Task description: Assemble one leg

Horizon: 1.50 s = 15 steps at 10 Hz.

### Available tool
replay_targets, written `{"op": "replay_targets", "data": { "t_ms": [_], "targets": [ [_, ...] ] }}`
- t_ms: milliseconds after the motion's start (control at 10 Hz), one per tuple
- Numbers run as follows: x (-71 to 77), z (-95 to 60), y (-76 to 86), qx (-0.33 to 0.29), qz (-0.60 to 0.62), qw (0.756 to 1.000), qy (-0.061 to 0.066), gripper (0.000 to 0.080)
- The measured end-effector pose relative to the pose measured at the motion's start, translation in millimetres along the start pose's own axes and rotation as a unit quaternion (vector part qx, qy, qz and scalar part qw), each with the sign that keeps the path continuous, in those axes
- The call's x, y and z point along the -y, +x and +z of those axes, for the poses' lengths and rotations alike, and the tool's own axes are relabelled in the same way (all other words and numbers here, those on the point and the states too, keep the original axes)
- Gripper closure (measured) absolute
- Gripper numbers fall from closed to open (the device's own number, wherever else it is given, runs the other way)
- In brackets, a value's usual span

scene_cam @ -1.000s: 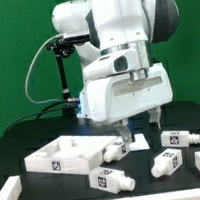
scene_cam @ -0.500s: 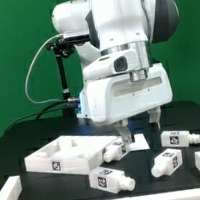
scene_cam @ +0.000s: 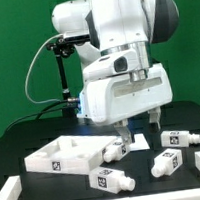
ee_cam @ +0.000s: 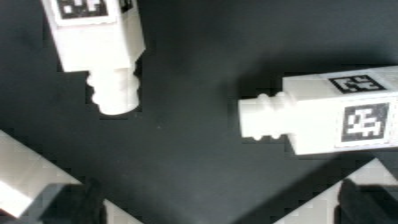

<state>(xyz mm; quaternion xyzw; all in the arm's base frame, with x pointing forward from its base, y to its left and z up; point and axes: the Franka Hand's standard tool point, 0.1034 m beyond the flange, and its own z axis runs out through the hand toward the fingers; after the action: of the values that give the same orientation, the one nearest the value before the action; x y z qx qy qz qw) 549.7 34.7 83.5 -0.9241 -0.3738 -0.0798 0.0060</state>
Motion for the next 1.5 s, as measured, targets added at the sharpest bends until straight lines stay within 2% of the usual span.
{"op": "replay_targets", "data": {
  "t_ms": [300, 400, 500, 600, 700, 800, 900, 1300, 1400, 1500],
  "targets": [
    [0.1, 0.2, -0.1, 0.000, 0.000, 1.000, 0.000, 0.0150],
    [-2.6, -2.4, -8.6, 0.004, -0.023, 1.000, 0.004, 0.0150],
    [-18.3, -16.4, -43.0, 0.017, -0.041, 0.999, 0.009, 0.0150],
    [-37.3, -22.9, -69.6, 0.022, -0.057, 0.998, 0.004, 0.0150],
    [-54.9, -17.0, -88.6, 0.028, -0.058, 0.998, 0.007, 0.0150],
    [-71.5, -8.2, -99.4, 0.033, -0.046, 0.998, 0.011, 0.0150],
    [-76.6, -2.2, -101.5, 0.031, -0.043, 0.999, 0.006, 0.0150],
    [-74.4, 1.2, -98.7, 0.033, -0.031, 0.999, 0.009, 0.0150],
    [-75.1, 12.8, -85.6, 0.035, -0.016, 0.999, 0.008, 0.0150],
    [-73.8, 31.1, -71.4, 0.034, -0.009, 0.999, 0.009, 0.0150]
  ]
}}
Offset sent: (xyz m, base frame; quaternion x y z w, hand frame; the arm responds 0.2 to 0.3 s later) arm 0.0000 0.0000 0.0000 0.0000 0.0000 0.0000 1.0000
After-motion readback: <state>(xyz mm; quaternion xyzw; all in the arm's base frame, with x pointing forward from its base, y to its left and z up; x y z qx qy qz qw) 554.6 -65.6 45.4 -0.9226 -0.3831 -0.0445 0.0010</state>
